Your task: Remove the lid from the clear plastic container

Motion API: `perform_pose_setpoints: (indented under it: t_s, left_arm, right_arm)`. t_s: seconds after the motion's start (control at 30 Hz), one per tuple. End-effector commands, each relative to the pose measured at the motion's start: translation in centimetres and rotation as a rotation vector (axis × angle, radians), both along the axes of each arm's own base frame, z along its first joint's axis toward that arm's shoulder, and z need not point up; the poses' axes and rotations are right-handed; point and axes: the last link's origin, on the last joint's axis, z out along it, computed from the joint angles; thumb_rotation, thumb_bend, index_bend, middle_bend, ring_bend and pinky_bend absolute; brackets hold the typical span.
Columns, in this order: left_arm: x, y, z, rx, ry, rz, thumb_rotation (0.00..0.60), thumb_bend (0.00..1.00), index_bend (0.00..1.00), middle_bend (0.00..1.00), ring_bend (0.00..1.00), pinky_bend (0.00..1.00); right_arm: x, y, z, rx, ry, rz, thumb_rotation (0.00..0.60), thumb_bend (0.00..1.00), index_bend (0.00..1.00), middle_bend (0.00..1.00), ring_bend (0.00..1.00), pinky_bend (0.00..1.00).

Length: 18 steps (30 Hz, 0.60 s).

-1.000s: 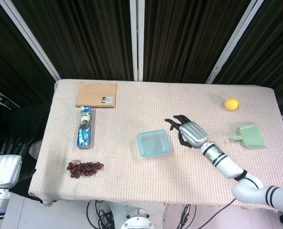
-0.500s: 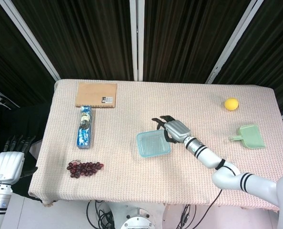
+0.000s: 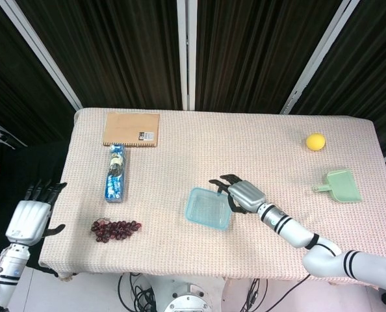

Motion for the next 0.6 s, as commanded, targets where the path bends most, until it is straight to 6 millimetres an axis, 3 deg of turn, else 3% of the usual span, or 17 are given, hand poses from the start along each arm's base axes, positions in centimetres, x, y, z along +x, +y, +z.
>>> perform_pose_setpoints:
  t_s: [0.03, 0.1, 0.17, 0.4, 0.6]
  left_arm:
    - [3.3, 1.7, -1.5, -0.090, -0.012, -0.125, 0.600, 0.00, 0.12, 0.14, 0.05, 0.03]
    - [5.7, 2.8, -2.7, -0.158, -0.023, -0.201, 0.600, 0.00, 0.12, 0.14, 0.05, 0.03]
    - [7.8, 3.7, -3.8, -0.217, -0.020, -0.263, 0.600, 0.00, 0.10, 0.13, 0.05, 0.03]
    - [15.9, 6.4, -9.2, -0.458, -0.024, -0.410, 0.600, 0.00, 0.00, 0.06, 0.00, 0.02]
    - [20.8, 7.5, -12.5, -0.553, -0.022, -0.438, 0.600, 0.00, 0.00, 0.02, 0.00, 0.01]
  right_arm:
    - [-0.9, 0.0, 1.3, -0.060, 0.000, -0.022, 0.600, 0.66, 0.00, 0.26, 0.02, 0.00]
    - [-1.4, -0.2, 2.9, -0.134, -0.017, -0.036, 0.600, 0.40, 0.00, 0.23, 0.01, 0.00]
    - [-1.7, 0.0, 4.4, -0.209, -0.034, -0.037, 0.600, 0.32, 0.00, 0.21, 0.01, 0.00]
    - [-2.7, 2.3, 10.4, -0.471, -0.125, -0.028, 0.600, 0.27, 0.00, 0.21, 0.01, 0.00]
    - [-3.6, 3.9, 12.3, -0.526, -0.123, -0.032, 0.600, 0.25, 0.00, 0.21, 0.01, 0.00]
